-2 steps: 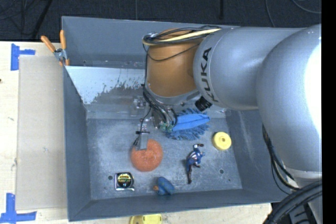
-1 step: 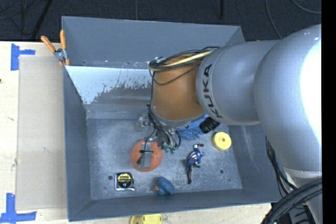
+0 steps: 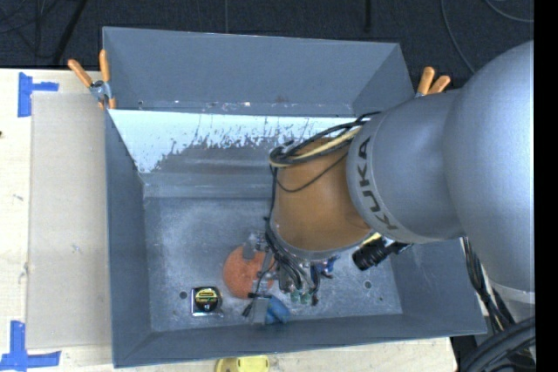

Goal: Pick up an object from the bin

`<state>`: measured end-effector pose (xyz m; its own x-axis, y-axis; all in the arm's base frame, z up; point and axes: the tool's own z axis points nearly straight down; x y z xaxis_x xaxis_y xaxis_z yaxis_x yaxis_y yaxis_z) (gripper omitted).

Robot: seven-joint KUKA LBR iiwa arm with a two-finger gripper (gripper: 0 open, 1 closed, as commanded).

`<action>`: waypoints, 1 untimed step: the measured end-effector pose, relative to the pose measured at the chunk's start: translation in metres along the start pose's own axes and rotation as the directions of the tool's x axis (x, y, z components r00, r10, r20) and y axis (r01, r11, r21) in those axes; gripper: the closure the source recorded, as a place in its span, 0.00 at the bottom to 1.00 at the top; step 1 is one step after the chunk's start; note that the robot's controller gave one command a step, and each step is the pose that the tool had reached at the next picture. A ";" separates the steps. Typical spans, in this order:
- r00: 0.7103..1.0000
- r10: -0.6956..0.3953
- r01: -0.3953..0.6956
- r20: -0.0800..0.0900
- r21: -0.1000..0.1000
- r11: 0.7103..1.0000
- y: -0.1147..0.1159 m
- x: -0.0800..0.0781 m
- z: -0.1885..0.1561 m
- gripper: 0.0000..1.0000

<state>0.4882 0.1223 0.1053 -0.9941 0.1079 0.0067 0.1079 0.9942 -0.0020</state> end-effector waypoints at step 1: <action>0.989 0.149 -0.149 0.006 -0.003 0.989 0.034 -0.060 -0.019 1.00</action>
Offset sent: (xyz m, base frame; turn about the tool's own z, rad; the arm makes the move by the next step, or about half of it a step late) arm 0.0000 0.0000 0.0000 0.0000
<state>0.5516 0.1501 0.1239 -0.9669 0.2552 0.0004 0.2552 0.9669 0.0001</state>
